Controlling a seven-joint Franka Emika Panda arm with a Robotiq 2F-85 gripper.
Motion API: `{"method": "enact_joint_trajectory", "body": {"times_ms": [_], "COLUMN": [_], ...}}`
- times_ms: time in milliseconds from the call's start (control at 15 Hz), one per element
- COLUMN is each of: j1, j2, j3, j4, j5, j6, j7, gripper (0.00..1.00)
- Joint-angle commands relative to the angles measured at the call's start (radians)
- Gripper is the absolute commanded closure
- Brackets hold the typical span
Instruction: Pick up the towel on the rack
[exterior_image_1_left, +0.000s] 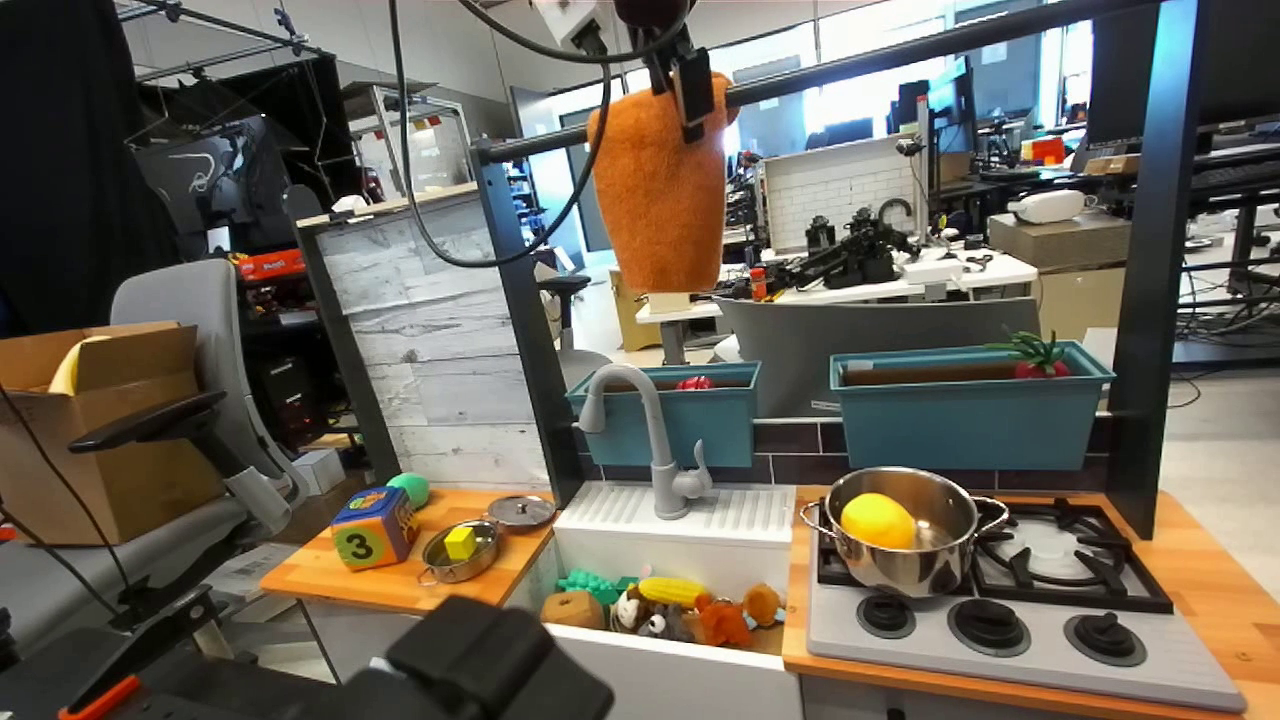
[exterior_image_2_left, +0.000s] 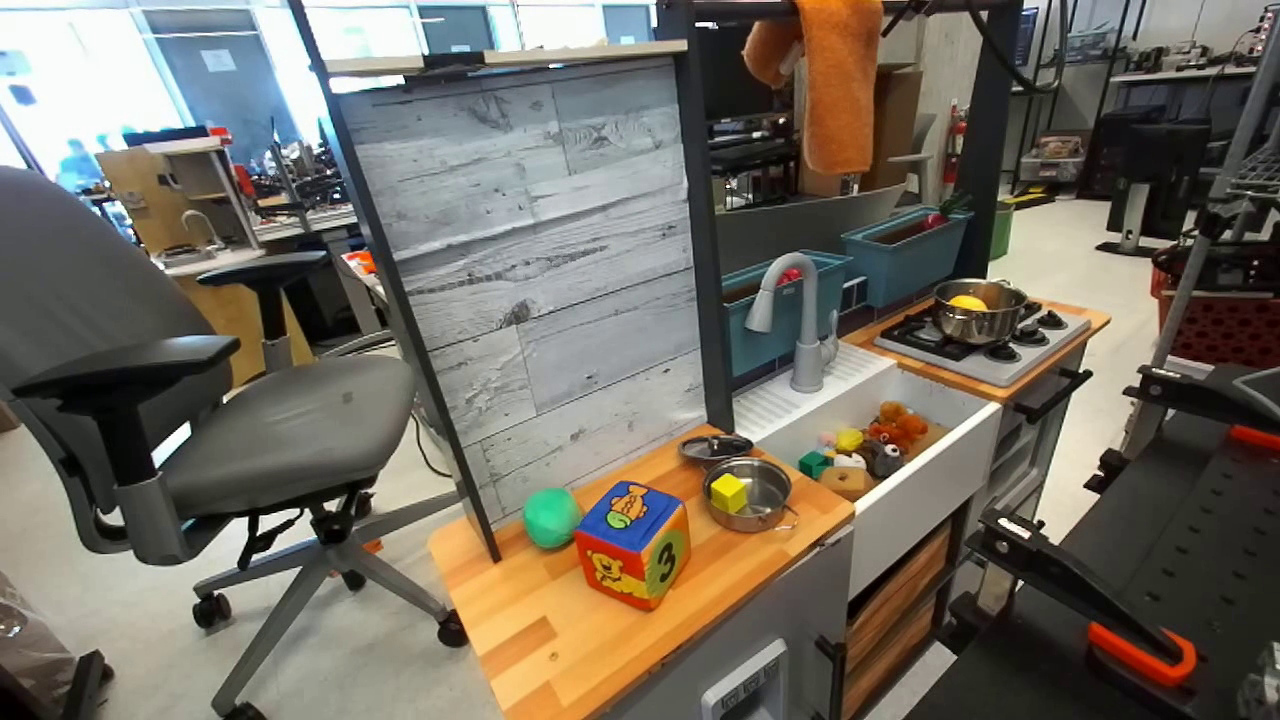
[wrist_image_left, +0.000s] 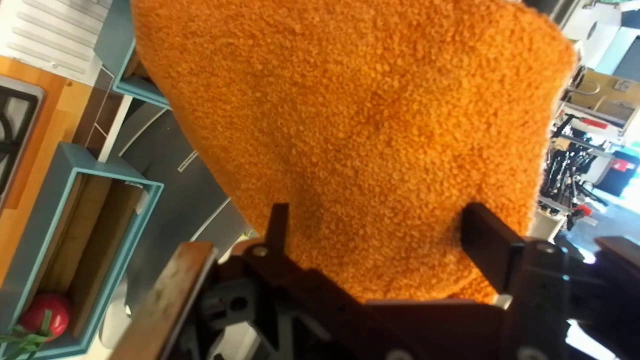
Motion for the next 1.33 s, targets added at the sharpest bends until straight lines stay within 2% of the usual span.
{"method": "enact_joint_trajectory", "body": {"times_ms": [0,333,400,467,533,667,933,1000,1067,1133,1267], "j1": [0.004,0.013,0.009,0.006,0.004,0.005,0.007,0.008,-0.003,-0.003,-0.003], "j2": [-0.056,-0.036,-0.041,-0.043,-0.046,-0.043,-0.035,-0.031,-0.027,-0.027,-0.026], "j3": [-0.001,-0.020,-0.016,-0.013,-0.011,-0.016,-0.035,-0.043,-0.019,-0.021,-0.020], "j4": [-0.064,-0.084,-0.095,-0.104,-0.113,-0.118,-0.106,-0.095,-0.109,-0.109,-0.109], "j5": [-0.022,-0.145,-0.156,-0.164,-0.172,-0.195,-0.294,-0.338,-0.274,-0.284,-0.284], "j6": [0.006,-0.027,-0.034,-0.041,-0.046,-0.068,-0.207,-0.270,-0.188,-0.200,-0.198], "j7": [-0.024,0.047,0.049,0.049,0.049,0.062,0.122,0.153,0.098,0.107,0.107], "gripper": [0.43,0.82,0.38,0.45,0.45,0.32,0.03,0.00,0.00,0.04,0.00]}}
